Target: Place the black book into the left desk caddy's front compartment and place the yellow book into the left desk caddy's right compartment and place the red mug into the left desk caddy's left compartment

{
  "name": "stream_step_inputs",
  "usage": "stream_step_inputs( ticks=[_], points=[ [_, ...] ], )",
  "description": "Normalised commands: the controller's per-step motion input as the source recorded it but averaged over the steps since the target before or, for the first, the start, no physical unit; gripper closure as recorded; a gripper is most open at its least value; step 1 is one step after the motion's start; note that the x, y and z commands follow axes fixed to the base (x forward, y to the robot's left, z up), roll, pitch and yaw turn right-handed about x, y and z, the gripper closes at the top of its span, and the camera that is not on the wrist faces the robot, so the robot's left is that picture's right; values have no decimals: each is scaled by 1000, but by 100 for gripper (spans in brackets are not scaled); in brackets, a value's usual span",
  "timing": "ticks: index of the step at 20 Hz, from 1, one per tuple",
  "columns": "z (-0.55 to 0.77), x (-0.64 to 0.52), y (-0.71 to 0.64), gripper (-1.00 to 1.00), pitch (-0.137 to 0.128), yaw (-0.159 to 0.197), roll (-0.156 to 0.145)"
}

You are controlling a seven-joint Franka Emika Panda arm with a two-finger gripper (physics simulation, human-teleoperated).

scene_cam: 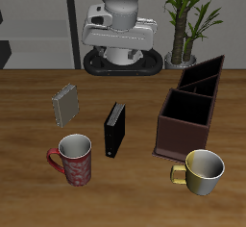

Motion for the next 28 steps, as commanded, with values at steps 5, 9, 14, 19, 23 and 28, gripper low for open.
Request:
stream_step_inputs(
  ticks=[5, 9, 14, 19, 23, 28],
  points=[
    [5, 23, -20, -100, -5, 2, -22],
    [-10, 186, -176, -100, 27, 26, 3],
    [99, 206, -272, -100, -16, -7, -39],
    [-45, 308, -6, -100, 0, -45, -20],
    [-145, 310, 321, -100, -10, 4, 33],
    [-185, 186, 170, -100, 5, 16, 24]
  ],
)
